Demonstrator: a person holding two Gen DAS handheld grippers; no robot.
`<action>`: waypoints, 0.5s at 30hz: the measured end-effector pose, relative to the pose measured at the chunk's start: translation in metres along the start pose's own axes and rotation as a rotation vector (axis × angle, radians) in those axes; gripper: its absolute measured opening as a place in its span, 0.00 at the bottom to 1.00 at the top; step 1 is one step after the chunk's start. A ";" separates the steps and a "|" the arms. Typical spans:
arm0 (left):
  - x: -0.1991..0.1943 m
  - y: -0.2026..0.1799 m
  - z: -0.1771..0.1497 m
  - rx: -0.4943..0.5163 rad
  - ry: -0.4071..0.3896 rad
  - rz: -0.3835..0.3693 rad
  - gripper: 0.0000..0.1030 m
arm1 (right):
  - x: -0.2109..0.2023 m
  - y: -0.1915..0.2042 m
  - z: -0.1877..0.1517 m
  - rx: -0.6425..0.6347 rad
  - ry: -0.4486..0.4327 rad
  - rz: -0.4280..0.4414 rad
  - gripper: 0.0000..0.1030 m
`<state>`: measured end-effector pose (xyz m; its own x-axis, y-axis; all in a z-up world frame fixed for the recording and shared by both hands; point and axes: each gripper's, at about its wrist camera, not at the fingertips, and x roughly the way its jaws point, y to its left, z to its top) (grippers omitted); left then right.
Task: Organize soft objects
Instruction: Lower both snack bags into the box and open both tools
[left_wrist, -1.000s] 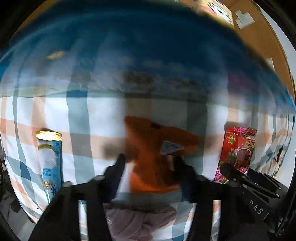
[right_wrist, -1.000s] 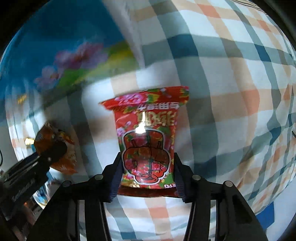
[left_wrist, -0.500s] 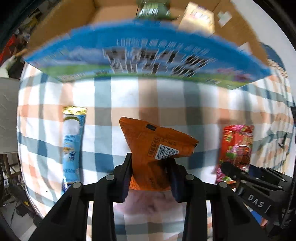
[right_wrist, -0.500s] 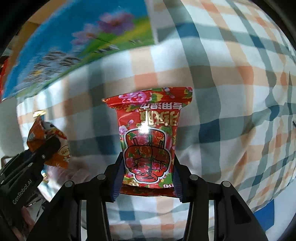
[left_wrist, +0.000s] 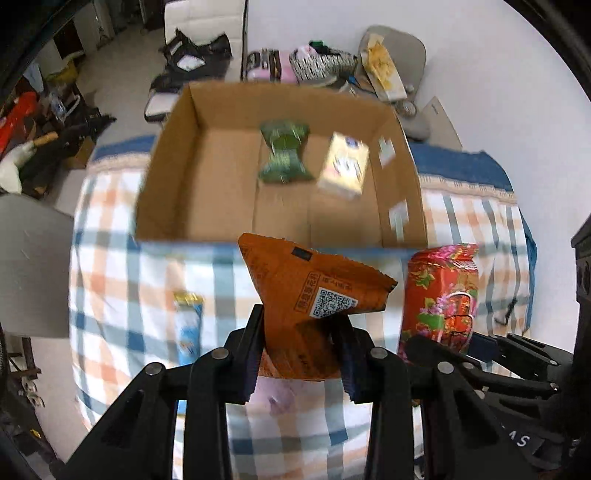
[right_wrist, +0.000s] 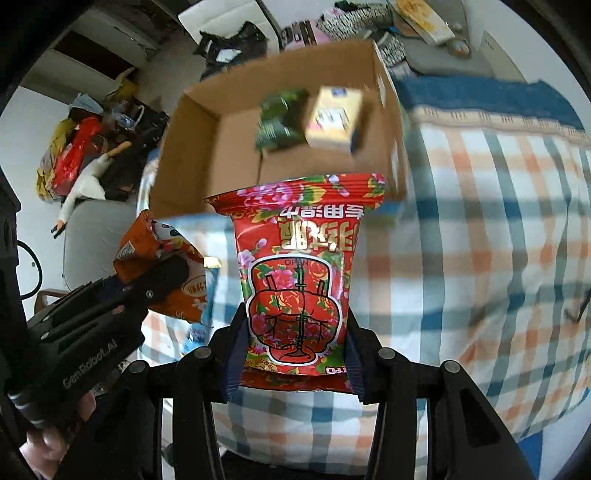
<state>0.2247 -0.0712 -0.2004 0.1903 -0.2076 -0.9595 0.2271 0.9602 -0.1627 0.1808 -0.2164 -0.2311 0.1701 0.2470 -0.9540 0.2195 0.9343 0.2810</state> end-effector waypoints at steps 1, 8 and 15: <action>-0.001 0.005 0.012 -0.004 -0.006 0.009 0.31 | -0.001 0.002 0.008 -0.001 0.002 0.003 0.47; 0.036 0.031 0.089 0.005 0.078 0.089 0.31 | 0.028 0.019 0.087 0.030 0.141 0.000 0.47; 0.098 0.050 0.151 0.023 0.246 0.132 0.31 | 0.103 0.007 0.139 0.086 0.327 -0.061 0.47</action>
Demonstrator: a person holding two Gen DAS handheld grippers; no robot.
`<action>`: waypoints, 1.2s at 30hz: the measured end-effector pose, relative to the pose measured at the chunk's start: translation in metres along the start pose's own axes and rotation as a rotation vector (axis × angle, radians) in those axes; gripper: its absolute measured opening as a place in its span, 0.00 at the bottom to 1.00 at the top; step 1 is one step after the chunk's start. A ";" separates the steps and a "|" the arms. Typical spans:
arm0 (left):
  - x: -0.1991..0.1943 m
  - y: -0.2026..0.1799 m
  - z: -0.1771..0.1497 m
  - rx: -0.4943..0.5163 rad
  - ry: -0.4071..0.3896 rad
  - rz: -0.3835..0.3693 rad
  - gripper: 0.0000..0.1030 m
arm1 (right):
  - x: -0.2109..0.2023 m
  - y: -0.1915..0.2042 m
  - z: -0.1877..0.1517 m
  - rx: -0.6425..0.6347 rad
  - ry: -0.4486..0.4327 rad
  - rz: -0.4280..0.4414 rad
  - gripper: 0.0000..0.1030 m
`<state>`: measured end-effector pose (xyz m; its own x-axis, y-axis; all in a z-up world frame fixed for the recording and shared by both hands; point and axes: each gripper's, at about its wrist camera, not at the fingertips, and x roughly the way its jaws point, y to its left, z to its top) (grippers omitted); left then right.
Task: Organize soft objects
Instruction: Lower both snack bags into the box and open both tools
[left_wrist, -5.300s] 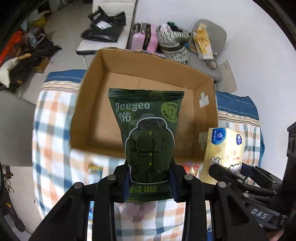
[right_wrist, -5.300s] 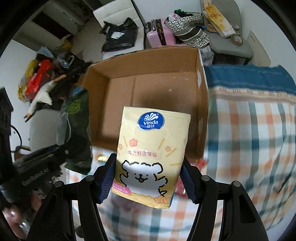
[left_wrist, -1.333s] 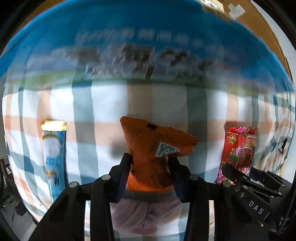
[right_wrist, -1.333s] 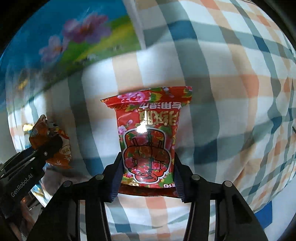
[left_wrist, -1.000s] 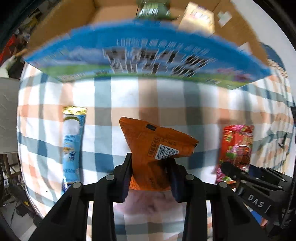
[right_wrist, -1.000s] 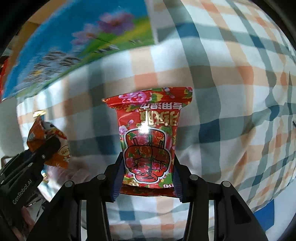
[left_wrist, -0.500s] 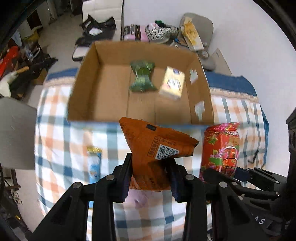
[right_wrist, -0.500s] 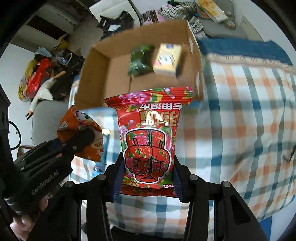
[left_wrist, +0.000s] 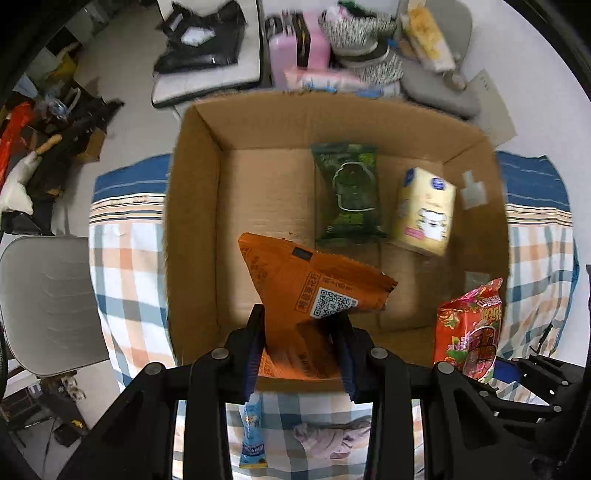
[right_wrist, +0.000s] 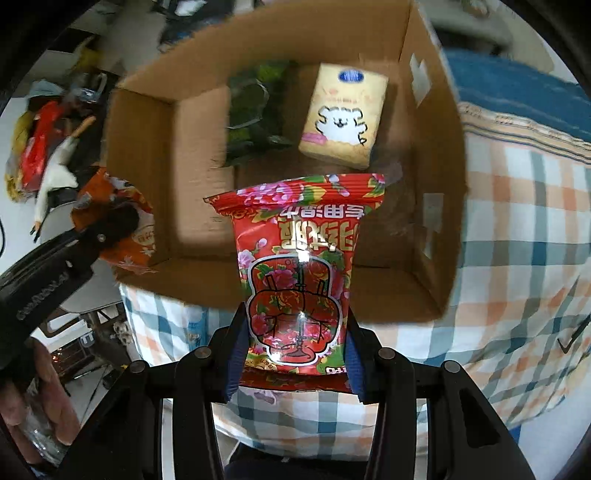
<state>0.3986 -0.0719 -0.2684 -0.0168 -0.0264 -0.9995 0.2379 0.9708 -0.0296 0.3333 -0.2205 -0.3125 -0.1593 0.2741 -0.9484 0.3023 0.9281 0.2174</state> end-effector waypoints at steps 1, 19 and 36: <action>0.008 0.002 0.007 0.000 0.022 0.006 0.31 | 0.008 -0.002 0.010 0.020 0.023 0.005 0.47; 0.104 0.021 0.073 0.000 0.205 0.061 0.32 | 0.059 -0.026 0.077 0.106 0.072 -0.149 0.47; 0.070 0.030 0.072 -0.021 0.123 0.112 0.43 | 0.024 -0.001 0.072 0.014 -0.017 -0.188 0.75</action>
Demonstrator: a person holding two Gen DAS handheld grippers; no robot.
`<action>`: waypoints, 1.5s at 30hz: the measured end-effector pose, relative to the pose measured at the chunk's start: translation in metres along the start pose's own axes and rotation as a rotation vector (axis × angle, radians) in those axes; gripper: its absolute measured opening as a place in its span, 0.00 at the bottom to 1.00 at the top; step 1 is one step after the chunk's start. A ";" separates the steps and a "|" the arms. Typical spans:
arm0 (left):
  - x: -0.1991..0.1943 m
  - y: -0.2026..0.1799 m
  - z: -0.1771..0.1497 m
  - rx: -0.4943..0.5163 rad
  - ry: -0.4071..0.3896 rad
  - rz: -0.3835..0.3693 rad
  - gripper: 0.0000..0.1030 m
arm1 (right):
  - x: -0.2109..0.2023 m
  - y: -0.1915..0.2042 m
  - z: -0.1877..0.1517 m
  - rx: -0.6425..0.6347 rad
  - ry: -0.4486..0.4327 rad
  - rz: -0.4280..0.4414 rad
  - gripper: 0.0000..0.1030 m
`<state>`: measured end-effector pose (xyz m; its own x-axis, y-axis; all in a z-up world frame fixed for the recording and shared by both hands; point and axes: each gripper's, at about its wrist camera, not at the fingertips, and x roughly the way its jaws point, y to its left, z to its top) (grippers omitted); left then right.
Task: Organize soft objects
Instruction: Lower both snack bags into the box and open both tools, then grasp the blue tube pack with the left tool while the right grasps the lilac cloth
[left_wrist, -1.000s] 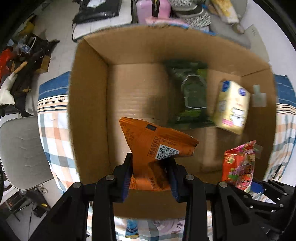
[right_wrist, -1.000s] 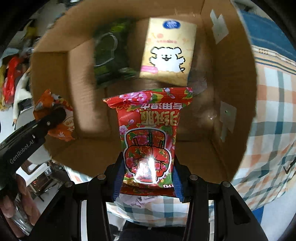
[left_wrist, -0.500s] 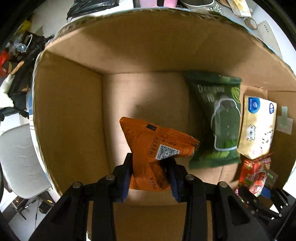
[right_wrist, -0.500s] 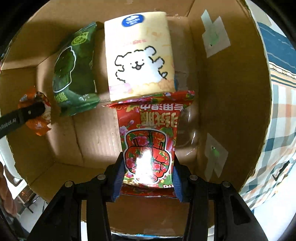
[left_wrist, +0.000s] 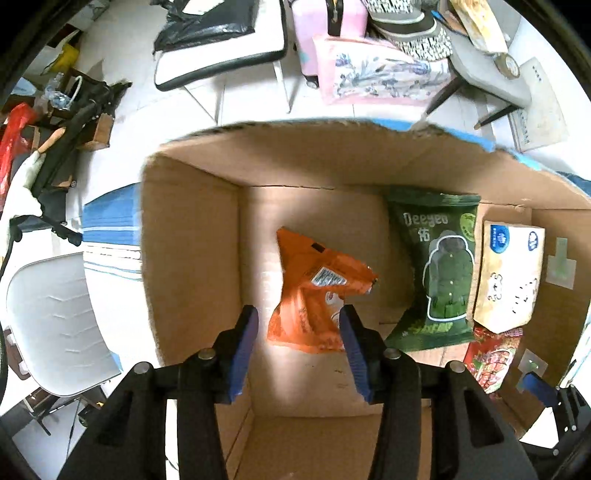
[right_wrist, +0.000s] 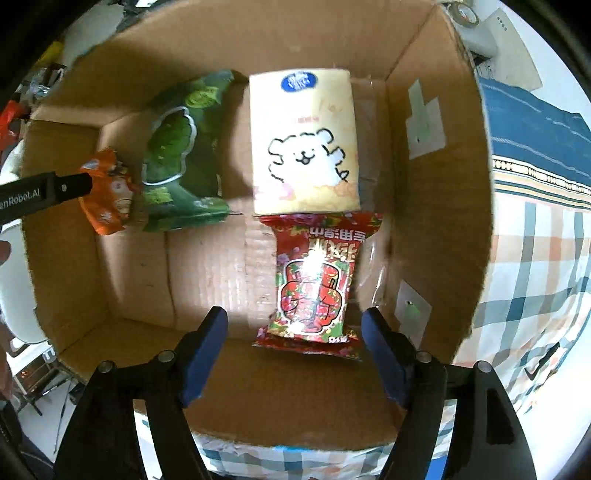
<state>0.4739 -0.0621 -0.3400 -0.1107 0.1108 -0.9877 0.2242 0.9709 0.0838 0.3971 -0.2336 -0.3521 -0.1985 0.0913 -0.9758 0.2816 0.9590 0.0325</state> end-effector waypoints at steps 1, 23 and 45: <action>-0.005 0.001 -0.003 -0.001 -0.005 -0.004 0.44 | -0.003 0.001 -0.002 0.000 -0.005 -0.001 0.75; -0.098 -0.009 -0.088 0.078 -0.244 -0.045 0.91 | -0.063 -0.002 -0.063 -0.018 -0.201 -0.040 0.99; -0.118 0.036 -0.239 -0.001 -0.386 -0.020 0.91 | -0.040 0.028 -0.197 -0.059 -0.152 0.160 0.99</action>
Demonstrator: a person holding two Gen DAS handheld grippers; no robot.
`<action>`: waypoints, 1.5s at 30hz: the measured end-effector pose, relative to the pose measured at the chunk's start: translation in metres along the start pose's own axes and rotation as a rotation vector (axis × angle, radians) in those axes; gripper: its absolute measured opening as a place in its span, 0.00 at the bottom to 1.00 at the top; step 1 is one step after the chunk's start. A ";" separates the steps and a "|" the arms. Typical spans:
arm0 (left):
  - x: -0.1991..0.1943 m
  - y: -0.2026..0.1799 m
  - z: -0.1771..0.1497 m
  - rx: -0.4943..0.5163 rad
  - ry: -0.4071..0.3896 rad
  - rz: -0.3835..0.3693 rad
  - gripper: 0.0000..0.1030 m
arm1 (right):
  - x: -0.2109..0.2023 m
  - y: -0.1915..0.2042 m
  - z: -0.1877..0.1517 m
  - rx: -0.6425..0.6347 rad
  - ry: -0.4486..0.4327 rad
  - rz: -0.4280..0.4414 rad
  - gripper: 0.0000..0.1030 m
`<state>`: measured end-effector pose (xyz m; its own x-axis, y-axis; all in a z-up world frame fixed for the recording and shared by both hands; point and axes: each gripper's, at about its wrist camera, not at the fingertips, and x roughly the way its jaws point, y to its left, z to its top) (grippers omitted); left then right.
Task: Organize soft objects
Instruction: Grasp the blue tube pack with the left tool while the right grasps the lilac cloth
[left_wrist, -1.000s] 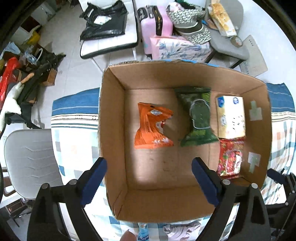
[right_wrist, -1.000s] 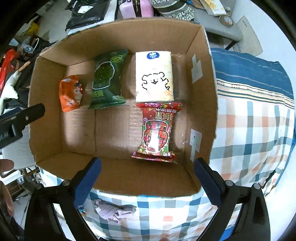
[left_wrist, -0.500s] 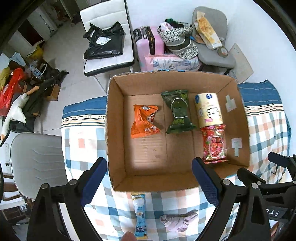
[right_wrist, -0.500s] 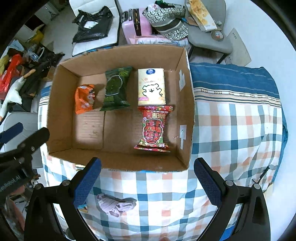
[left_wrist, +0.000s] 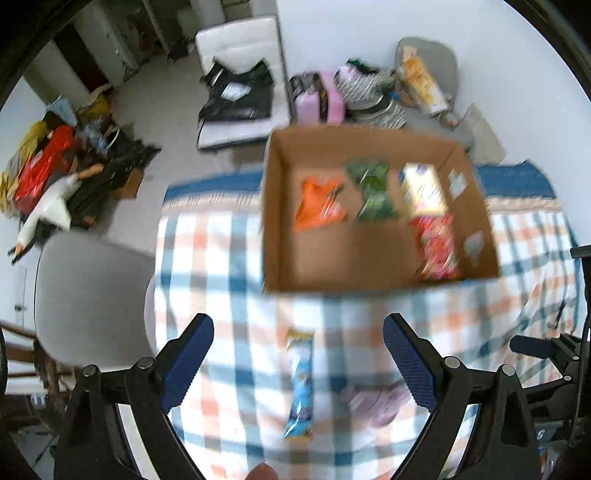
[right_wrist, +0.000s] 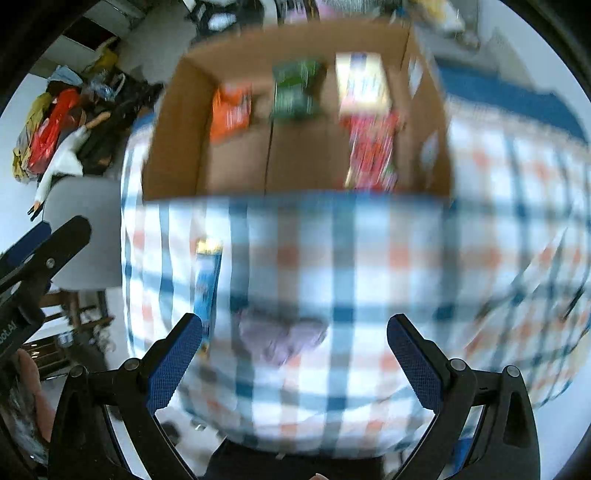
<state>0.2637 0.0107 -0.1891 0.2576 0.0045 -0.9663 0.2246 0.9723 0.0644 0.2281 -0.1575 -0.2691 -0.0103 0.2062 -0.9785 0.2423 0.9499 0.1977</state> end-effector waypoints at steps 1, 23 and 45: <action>0.007 0.005 -0.010 -0.012 0.024 0.000 0.91 | 0.016 0.000 -0.008 0.017 0.036 0.017 0.99; 0.177 0.026 -0.117 -0.085 0.412 0.019 0.91 | 0.194 0.026 -0.061 0.008 0.299 -0.084 0.80; 0.211 -0.033 -0.099 -0.019 0.473 -0.131 0.84 | 0.149 0.007 -0.079 -0.083 0.302 -0.109 0.51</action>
<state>0.2180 0.0029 -0.4196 -0.2281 -0.0166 -0.9735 0.2080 0.9760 -0.0654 0.1520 -0.1012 -0.4091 -0.3215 0.1512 -0.9348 0.1443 0.9835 0.1095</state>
